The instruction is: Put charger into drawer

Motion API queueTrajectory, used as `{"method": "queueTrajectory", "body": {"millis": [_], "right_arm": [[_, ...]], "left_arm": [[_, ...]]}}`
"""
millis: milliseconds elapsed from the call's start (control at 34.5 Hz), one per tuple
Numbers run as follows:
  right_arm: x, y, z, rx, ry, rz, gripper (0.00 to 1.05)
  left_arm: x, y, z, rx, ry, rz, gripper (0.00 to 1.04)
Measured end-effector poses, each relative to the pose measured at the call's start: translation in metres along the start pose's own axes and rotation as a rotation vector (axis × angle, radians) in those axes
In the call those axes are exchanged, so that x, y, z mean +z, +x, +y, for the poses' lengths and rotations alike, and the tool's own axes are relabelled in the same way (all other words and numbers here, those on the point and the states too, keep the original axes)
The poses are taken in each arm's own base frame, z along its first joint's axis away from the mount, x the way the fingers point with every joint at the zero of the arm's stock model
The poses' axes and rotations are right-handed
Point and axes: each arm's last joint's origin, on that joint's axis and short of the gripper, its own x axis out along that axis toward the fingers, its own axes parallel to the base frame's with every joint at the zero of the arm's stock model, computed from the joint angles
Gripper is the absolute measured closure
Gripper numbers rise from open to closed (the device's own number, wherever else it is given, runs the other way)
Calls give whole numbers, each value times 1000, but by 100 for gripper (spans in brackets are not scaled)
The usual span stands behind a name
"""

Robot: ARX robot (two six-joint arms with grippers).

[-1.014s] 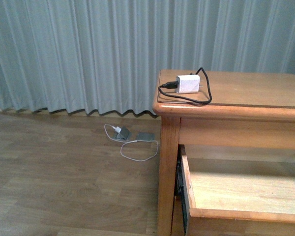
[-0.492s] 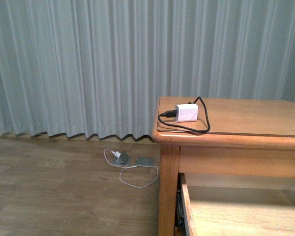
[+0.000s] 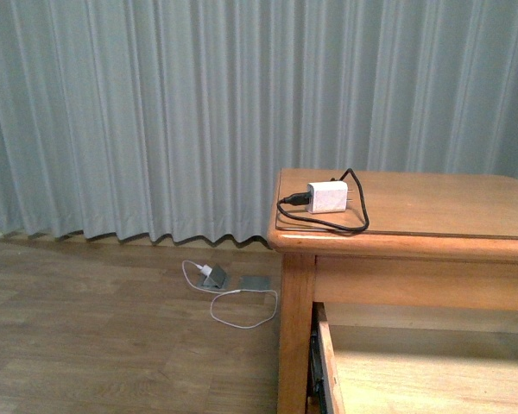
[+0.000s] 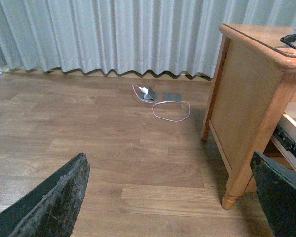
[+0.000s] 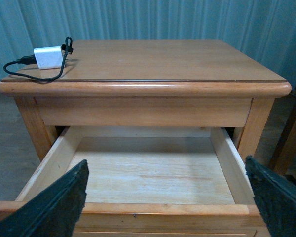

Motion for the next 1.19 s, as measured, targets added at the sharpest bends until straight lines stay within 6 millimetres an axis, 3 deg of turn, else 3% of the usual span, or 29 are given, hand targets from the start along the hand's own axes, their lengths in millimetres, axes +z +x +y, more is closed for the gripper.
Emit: {"method": "queueTrajectory", "body": {"millis": [666, 840, 1014, 1188], "right_arm": [[0, 0, 0, 0, 0, 0, 9], [0, 0, 0, 0, 0, 0, 9], [0, 0, 0, 0, 0, 0, 9], [0, 0, 0, 0, 0, 0, 9]], "left_arm": [[0, 0, 0, 0, 0, 0, 6], [-8, 6, -3, 206, -235, 89, 6], [13, 23, -9, 94, -268, 115, 6], [46, 60, -19, -43, -163, 181, 6]]}}
